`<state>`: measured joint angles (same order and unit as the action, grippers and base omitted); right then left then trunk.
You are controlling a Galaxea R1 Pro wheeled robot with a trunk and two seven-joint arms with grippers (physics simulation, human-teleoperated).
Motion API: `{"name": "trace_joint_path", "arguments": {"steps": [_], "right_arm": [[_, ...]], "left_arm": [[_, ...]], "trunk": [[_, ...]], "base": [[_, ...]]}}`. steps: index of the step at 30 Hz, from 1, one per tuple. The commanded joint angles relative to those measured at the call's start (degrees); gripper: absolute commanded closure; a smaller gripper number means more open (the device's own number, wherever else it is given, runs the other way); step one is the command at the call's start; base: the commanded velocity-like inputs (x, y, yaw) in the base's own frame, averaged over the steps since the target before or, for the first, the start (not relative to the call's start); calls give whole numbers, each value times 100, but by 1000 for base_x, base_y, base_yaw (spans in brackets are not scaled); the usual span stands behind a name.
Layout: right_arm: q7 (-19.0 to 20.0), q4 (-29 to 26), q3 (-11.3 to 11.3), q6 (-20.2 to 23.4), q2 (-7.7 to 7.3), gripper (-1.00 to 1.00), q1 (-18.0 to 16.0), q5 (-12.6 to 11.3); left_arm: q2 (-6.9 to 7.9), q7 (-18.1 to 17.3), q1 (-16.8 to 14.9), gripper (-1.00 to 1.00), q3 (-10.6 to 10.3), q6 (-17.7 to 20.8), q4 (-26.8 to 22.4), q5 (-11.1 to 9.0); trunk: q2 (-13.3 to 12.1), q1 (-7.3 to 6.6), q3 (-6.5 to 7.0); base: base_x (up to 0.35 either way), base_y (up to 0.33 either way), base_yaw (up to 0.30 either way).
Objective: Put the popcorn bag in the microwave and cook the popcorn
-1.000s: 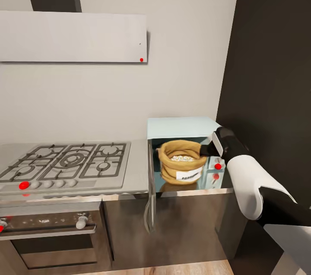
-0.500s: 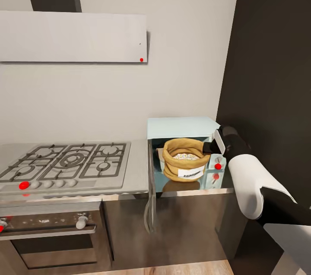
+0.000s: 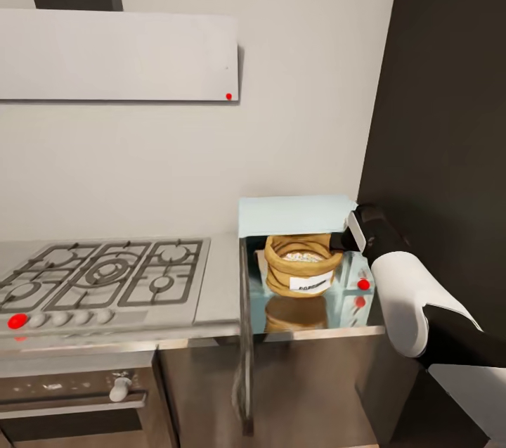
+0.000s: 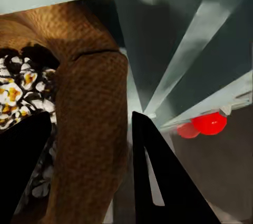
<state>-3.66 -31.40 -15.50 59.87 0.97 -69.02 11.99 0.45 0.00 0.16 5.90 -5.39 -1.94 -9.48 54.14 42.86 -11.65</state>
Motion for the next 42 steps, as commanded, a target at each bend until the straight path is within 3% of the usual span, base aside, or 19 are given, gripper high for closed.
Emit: {"name": "trace_joint_path", "arguments": {"steps": [1, 11, 29, 30, 42], "right_arm": [[-30, 1, -41, 13, 9, 100, -6, -30], [-31, 45, -41, 13, 9, 100, -6, -47], [-8, 89, -45, 13, 5, 100, -6, -81], [-7, 88, -43, 13, 5, -100, -6, -82], [18, 85, -48, 13, -22, -100, -6, -88]], "left_arm": [[-1, 0, 2, -100, 43, -6, -8, -2], [-1, 0, 2, -100, 43, -6, -8, -2], [0, 0, 2, -100, 43, -6, -8, -2], [-1, 0, 2, -100, 43, -6, -8, -2], [1, 0, 2, -100, 43, -6, -8, -2]], "trunk": [[5, 4, -6], [5, 4, -6], [5, 4, -6], [5, 4, -6], [5, 4, -6]], "base": [[321, 0, 0], [295, 0, 0], [5, 0, 0], [0, 0, 0], [0, 0, 0]]}}
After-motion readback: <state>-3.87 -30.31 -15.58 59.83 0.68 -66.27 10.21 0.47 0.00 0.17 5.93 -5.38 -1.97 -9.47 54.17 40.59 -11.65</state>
